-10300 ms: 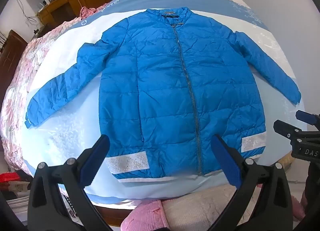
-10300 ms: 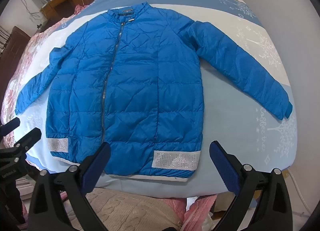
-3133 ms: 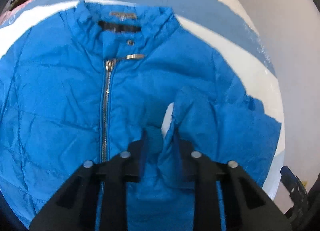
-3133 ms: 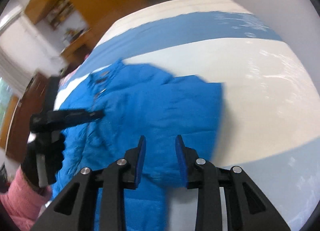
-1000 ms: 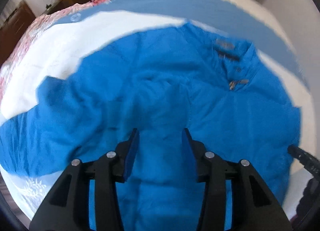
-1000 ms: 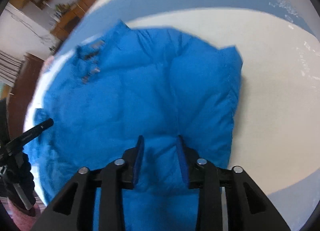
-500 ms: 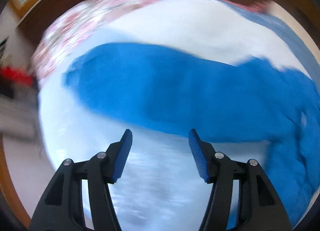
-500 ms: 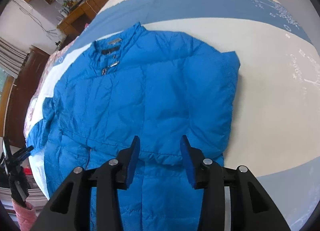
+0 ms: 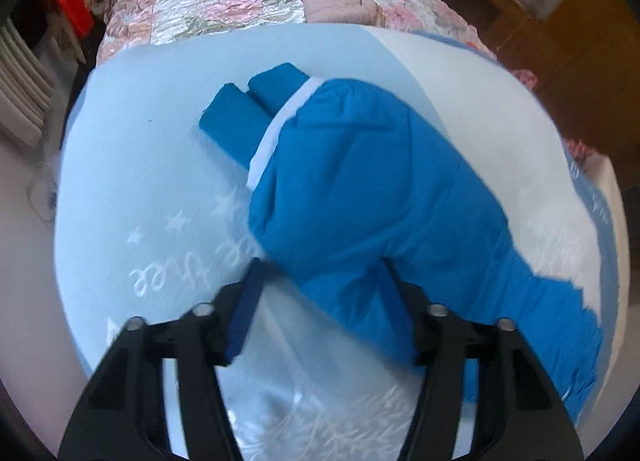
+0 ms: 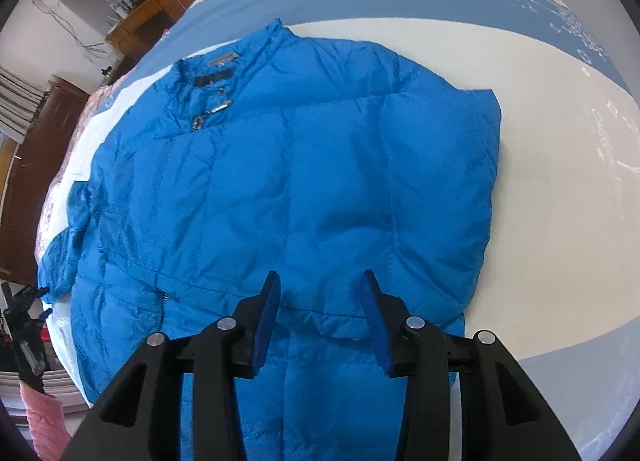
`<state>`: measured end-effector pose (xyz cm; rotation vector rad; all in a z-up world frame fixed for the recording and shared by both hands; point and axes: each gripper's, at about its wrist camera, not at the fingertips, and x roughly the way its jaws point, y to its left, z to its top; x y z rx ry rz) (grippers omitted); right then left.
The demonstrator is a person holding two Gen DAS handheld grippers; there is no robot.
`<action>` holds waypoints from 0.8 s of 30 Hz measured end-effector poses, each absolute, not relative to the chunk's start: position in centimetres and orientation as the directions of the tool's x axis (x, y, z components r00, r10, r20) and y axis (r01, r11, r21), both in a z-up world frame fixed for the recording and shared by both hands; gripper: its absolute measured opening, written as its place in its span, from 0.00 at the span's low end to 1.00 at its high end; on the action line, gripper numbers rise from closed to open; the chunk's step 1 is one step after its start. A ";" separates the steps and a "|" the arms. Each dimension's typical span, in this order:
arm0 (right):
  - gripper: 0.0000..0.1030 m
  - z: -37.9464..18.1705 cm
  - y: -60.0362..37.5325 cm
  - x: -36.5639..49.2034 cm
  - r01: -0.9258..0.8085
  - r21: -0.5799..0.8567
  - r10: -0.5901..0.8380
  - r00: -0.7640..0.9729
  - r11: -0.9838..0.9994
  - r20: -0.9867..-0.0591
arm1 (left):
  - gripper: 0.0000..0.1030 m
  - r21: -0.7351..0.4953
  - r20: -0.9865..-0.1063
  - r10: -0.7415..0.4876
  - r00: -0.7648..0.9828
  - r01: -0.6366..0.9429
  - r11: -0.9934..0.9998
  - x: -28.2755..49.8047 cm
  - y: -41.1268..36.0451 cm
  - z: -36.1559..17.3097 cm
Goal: Fold large clothes
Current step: 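Grasp the other sleeve cuff with the left gripper and lift it, then fold the sleeve across the jacket front with the left gripper and release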
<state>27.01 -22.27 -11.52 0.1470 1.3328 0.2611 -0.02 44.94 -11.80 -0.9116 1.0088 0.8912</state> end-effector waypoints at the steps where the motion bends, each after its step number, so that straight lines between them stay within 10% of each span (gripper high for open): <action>1: 0.41 -11.7 -22.3 27.1 -0.101 0.254 0.270 0.210 0.962 -0.940 | 0.37 -0.217 -0.941 0.174 0.289 -0.914 0.343 0.2 45.3 -11.8; 9: 0.41 -13.6 -22.3 27.5 -0.084 0.241 0.253 0.192 0.967 -0.948 | 0.03 -0.314 -0.902 0.194 0.386 -0.894 0.321 0.3 44.6 -12.2; 24: 0.41 -7.7 -23.1 23.5 -0.131 0.268 0.296 0.287 0.954 -0.911 | 0.01 -0.332 -0.690 0.164 0.705 -0.509 0.794 10.5 26.8 1.6</action>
